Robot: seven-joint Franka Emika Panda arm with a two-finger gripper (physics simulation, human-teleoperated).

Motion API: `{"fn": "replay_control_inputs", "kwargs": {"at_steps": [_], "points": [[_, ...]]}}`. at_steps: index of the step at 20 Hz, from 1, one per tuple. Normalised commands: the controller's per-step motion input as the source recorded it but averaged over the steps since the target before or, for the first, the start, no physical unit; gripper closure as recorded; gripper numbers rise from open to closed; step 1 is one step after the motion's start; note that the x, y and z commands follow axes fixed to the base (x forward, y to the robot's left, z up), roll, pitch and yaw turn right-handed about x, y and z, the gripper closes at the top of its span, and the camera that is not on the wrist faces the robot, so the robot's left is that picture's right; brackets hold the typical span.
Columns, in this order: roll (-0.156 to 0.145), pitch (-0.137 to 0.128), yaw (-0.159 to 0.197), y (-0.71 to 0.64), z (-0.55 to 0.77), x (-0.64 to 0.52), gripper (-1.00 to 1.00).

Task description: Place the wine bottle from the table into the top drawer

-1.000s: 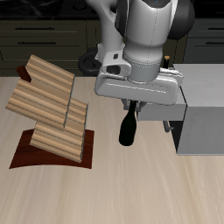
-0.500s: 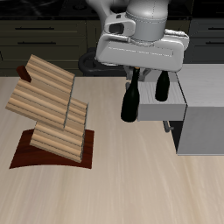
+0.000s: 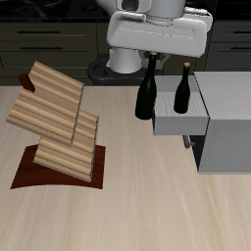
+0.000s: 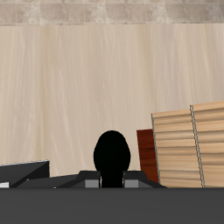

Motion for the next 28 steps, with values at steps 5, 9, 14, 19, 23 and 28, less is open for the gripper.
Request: {"fn": "replay_control_inputs", "kwargs": {"at_steps": [5,9,14,19,23,28], "points": [[-0.003,-0.037,0.002,-0.10,0.20,-0.19,1.00],[0.000,-0.035,-0.023,-0.12,0.23,-0.26,1.00],[-0.009,-0.030,-0.030,-0.19,0.14,-0.28,1.00],[0.003,-0.054,-0.002,-0.07,0.26,-0.26,1.00],[0.010,-0.048,-0.024,0.04,0.24,-0.37,1.00],[0.000,-0.022,-0.014,0.00,0.10,-0.21,1.00]]}}
